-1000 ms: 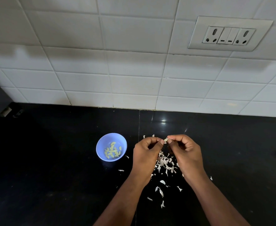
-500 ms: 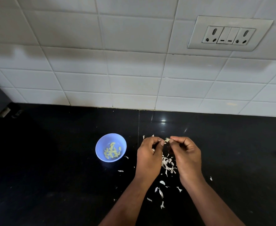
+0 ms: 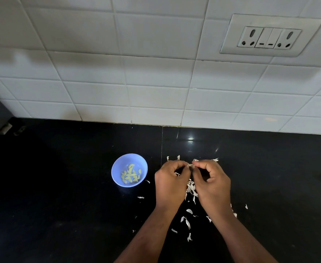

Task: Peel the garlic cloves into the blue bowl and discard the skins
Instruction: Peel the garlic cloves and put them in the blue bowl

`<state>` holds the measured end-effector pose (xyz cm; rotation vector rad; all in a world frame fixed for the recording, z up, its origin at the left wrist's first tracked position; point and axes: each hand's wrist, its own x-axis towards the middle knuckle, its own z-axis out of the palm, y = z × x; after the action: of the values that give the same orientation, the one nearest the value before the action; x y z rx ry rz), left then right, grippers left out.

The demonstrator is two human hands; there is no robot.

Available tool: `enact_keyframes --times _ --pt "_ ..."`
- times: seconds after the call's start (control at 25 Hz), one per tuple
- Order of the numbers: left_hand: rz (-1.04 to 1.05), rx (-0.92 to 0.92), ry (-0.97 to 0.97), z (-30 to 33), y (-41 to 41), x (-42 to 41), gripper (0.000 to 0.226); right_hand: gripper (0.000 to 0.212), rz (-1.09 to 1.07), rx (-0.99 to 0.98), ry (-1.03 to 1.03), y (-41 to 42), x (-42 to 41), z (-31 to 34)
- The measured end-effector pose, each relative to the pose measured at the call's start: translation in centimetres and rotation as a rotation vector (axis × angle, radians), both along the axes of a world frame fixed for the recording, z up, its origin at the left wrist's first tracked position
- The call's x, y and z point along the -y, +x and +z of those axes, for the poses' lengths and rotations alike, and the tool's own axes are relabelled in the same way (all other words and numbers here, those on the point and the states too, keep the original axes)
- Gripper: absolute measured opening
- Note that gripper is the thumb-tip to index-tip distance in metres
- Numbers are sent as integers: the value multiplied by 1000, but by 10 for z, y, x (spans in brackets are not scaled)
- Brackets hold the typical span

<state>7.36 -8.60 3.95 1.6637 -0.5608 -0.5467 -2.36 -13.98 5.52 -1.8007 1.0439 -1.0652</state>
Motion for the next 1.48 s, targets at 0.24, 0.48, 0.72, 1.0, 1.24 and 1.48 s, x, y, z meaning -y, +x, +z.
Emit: enact_keyframes --times 0.24,0.48,0.72,1.0,1.24,1.48 --pt "64 -17 7 0 -6 -1 13 22 -36 75 202 4 -2 -4" --pt "75 -99 -46 1 -8 0 15 15 -11 339 562 8 1 6" --pt "79 -151 -53 5 -8 0 14 16 28 366 551 9 -2 8" --pt "43 -130 -76 5 -4 -1 10 14 120 378 658 9 -4 11" --pt "100 -401 -133 16 -1 -5 33 14 8 568 848 14 4 7" --pt "-76 -282 202 9 13 -11 39 12 56 341 617 3 9 2"
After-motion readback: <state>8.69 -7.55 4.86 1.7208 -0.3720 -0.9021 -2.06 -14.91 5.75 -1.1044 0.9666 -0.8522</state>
